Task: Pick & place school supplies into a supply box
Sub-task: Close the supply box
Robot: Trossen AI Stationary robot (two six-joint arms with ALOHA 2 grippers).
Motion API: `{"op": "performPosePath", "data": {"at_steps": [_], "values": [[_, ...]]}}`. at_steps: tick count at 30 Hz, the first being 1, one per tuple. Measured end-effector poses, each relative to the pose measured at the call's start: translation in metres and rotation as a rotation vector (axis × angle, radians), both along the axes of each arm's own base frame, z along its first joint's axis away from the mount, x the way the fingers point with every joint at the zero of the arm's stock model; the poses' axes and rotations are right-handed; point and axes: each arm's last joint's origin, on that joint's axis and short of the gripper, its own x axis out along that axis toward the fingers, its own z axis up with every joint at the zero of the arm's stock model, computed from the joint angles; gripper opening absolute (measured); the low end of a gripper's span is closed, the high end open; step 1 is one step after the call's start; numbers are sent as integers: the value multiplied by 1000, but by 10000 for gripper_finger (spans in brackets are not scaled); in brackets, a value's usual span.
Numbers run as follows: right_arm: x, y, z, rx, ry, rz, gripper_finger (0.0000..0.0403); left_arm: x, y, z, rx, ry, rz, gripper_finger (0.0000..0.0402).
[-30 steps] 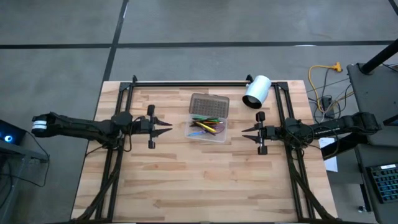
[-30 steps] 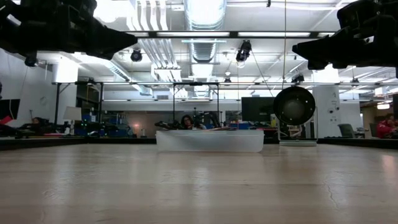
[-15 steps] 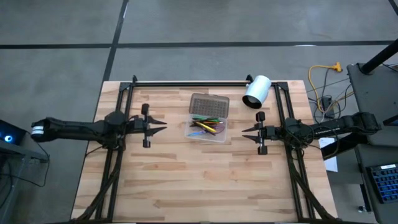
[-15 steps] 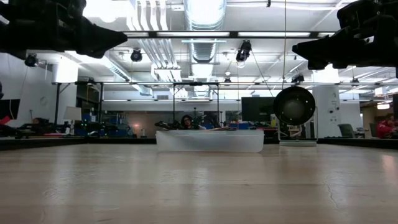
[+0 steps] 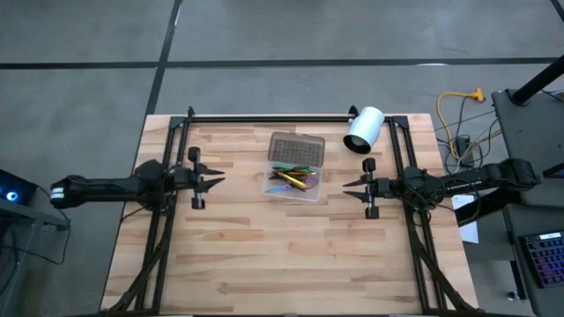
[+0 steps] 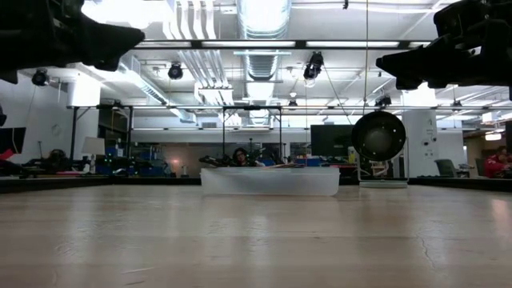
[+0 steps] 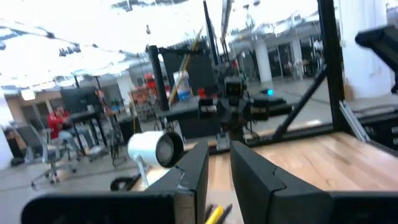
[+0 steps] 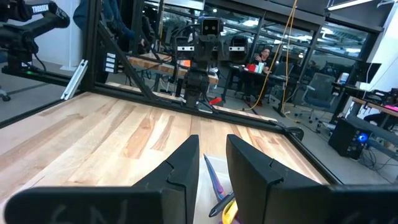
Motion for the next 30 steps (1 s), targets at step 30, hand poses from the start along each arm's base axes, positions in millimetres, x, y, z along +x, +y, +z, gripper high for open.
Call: {"op": "performPosePath", "data": {"at_steps": [30], "values": [[0, 0, 0, -1, 0, 0, 73, -17, -1, -14, -24, -39, 22, 54]]}}
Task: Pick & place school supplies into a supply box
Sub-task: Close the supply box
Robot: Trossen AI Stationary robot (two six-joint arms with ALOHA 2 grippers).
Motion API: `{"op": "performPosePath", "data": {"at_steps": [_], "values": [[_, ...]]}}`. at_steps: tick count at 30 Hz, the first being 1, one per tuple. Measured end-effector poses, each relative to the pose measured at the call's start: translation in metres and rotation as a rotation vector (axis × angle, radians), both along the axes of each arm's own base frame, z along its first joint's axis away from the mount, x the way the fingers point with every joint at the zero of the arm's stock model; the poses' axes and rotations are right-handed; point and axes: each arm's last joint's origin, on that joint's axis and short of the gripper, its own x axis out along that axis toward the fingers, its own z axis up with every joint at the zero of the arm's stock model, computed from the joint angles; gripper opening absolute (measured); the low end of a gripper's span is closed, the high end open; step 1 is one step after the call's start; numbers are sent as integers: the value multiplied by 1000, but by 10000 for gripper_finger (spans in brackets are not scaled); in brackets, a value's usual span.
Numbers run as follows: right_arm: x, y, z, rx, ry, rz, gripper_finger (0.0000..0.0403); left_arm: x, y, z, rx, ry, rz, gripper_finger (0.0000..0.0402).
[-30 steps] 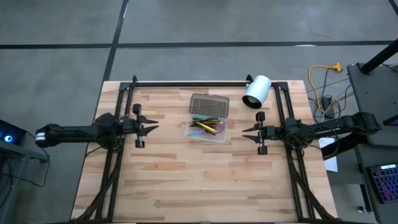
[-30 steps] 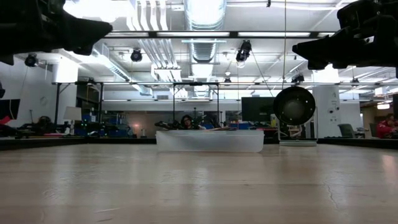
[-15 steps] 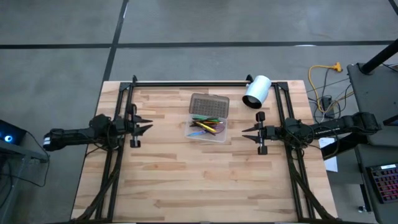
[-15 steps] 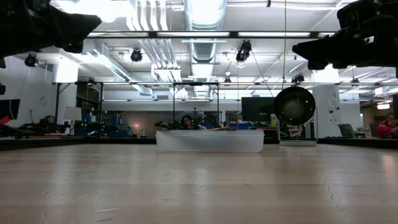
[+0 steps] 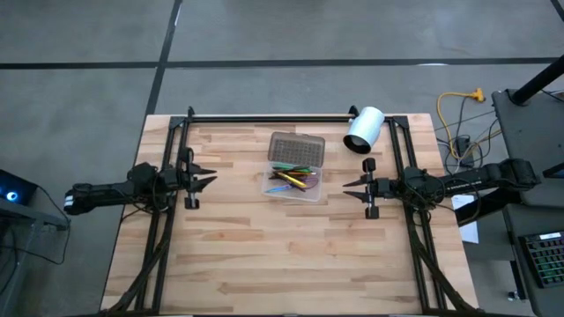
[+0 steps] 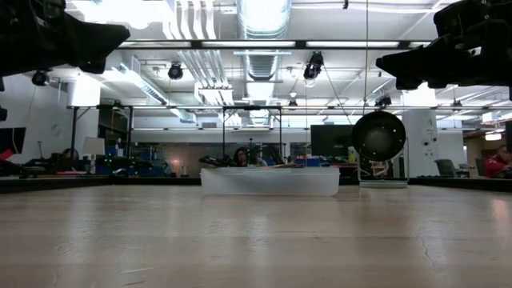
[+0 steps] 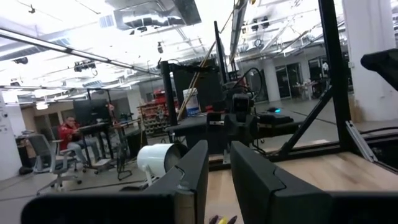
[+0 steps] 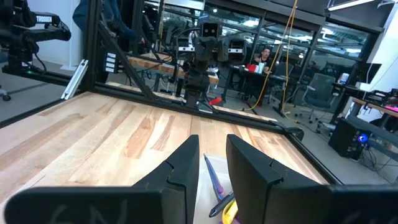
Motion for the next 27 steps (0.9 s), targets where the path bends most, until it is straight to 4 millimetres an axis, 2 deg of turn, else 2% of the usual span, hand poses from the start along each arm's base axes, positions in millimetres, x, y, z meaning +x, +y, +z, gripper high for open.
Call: {"op": "performPosePath", "data": {"at_steps": [27], "values": [[0, 0, 0, 0, 0, -1, 73, 2, 2, -27, 47, 241, 64, 54]]}}
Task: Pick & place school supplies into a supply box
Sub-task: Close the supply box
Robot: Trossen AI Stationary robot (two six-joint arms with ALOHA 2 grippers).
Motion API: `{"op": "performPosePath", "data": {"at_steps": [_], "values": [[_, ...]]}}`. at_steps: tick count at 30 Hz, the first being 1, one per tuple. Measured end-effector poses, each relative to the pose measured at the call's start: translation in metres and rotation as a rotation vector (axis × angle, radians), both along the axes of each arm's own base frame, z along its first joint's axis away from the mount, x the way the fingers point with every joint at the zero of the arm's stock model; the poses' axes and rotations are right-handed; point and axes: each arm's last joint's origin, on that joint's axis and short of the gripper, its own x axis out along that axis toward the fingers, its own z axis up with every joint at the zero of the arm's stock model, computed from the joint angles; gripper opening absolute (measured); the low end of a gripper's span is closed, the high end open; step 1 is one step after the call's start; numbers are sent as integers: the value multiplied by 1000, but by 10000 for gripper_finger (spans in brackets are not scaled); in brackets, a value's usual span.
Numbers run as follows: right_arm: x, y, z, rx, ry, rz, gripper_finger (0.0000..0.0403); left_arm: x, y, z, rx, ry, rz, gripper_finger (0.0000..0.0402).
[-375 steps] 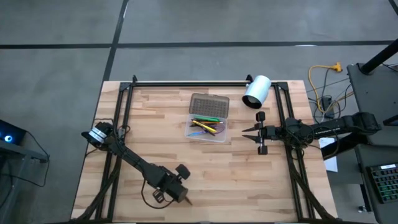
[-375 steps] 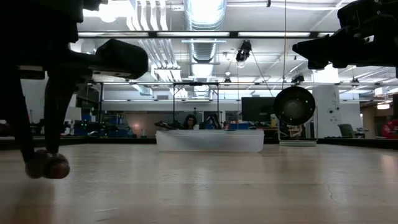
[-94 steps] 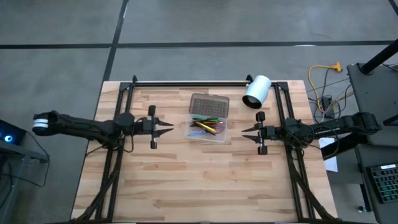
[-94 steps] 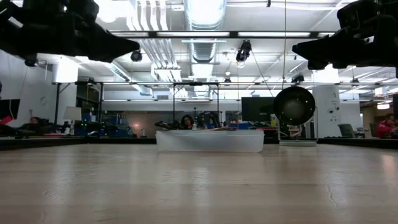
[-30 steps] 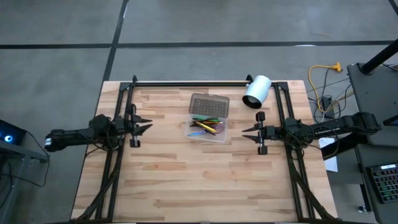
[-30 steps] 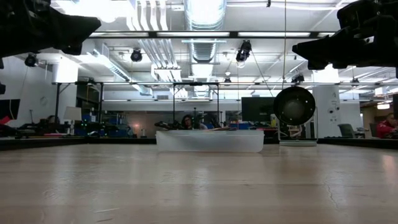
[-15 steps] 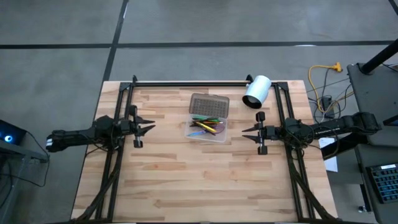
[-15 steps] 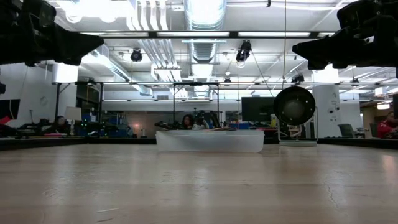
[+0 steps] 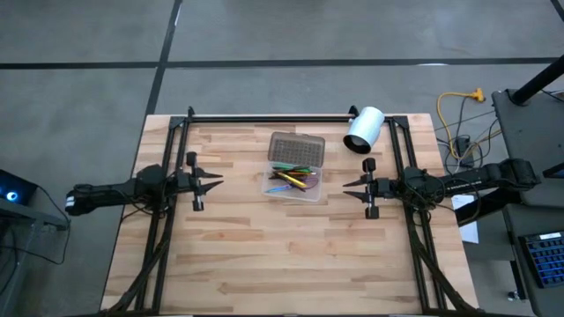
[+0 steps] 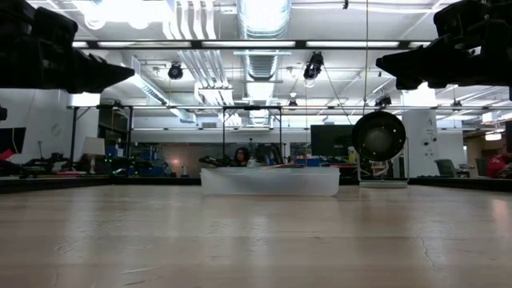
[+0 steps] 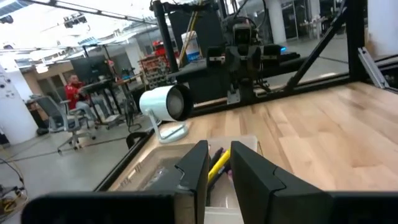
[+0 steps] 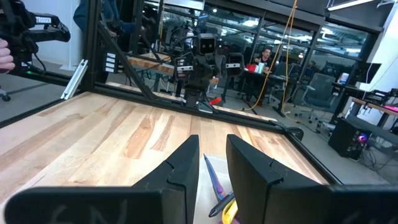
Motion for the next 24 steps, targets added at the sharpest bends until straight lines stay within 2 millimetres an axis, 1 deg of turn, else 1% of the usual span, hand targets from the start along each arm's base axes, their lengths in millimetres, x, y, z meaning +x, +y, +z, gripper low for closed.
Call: {"op": "performPosePath", "data": {"at_steps": [24], "values": [[0, 0, 0, 2, 0, 0, 73, 3, 0, -6, 2, 77, 0, 54]]}}
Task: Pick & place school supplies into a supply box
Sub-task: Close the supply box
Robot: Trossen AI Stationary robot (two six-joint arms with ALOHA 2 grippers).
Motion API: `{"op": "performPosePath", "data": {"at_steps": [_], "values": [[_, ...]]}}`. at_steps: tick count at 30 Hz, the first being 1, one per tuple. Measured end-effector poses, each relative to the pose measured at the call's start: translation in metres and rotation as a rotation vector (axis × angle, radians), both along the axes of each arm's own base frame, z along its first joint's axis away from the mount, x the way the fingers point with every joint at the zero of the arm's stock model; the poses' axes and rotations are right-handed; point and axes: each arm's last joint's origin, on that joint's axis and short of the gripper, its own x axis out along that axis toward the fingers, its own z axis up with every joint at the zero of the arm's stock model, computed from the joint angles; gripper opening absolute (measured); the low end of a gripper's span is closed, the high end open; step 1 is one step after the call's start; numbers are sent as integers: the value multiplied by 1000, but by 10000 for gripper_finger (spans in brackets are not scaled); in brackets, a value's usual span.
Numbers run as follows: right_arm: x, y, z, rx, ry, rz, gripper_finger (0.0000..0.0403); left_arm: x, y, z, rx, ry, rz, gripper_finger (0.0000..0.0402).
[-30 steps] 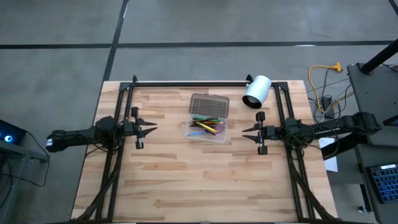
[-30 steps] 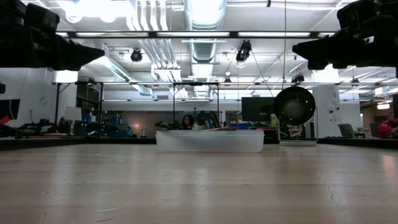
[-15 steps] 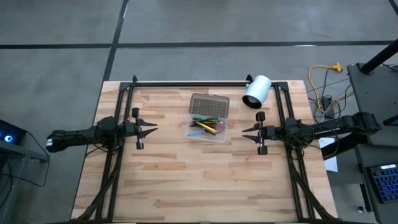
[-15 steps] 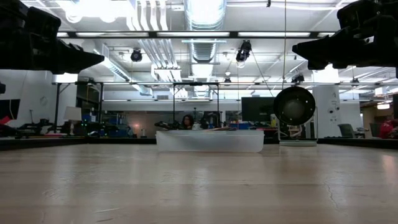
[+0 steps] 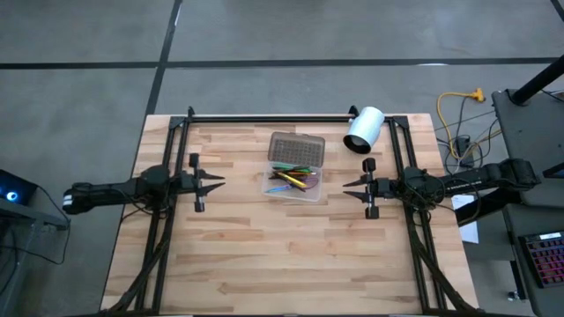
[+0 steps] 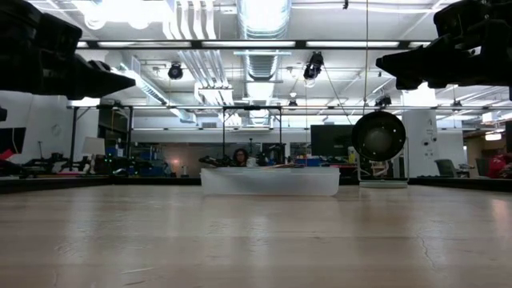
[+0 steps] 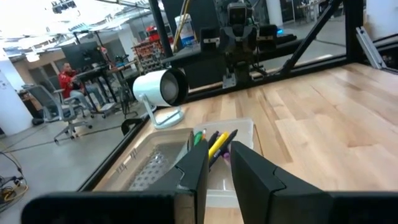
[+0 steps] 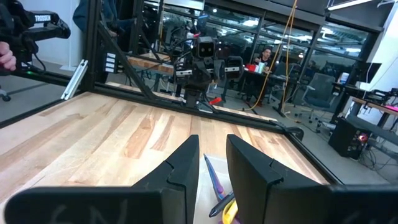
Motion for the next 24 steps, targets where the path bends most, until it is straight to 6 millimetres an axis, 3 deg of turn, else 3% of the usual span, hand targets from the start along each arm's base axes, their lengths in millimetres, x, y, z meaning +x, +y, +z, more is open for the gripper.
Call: {"op": "performPosePath", "data": {"at_steps": [24], "values": [[0, 0, 0, 0, 0, 0, 73, 7, 1, -10, -31, 116, 2, 54]]}}
